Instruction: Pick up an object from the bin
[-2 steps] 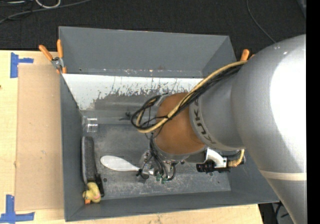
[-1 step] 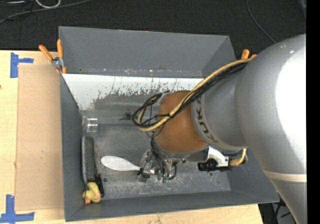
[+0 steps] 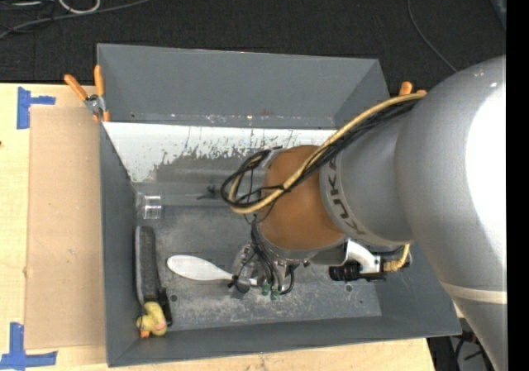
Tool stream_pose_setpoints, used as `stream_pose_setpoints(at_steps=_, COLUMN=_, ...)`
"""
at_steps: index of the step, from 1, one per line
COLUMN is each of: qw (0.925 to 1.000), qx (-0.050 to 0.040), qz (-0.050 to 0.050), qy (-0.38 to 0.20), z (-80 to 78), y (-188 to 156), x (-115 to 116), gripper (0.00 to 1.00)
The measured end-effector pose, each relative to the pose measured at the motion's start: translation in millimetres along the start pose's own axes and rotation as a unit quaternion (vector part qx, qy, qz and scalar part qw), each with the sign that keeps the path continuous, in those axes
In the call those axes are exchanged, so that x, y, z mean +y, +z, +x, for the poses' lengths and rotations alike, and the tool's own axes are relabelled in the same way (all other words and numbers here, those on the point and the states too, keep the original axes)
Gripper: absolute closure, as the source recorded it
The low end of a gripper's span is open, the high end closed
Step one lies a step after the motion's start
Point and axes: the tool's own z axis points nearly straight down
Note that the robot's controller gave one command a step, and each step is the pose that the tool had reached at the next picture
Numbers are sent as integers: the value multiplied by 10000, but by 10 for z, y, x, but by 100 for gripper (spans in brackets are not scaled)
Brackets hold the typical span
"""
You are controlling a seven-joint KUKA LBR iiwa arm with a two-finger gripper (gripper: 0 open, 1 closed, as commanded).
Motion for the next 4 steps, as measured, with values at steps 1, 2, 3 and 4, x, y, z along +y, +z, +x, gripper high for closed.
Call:
stream_pose_setpoints(at_steps=1, qw=10000, qx=48, qz=31, qy=-3, z=24, y=-213, x=-17, gripper=100)
stream_pose_setpoints(at_steps=2, qw=10000, qx=31, qz=18, qy=-12, z=14, y=-624, x=-10, gripper=100)
stream_pose_setpoints(at_steps=3, qw=10000, qx=13, qz=4, qy=-19, z=4, y=-842, x=-5, gripper=100)
stream_pose_setpoints(at_steps=4, qw=10000, qx=22, qz=7, qy=-21, z=8, y=-888, x=-9, gripper=100)
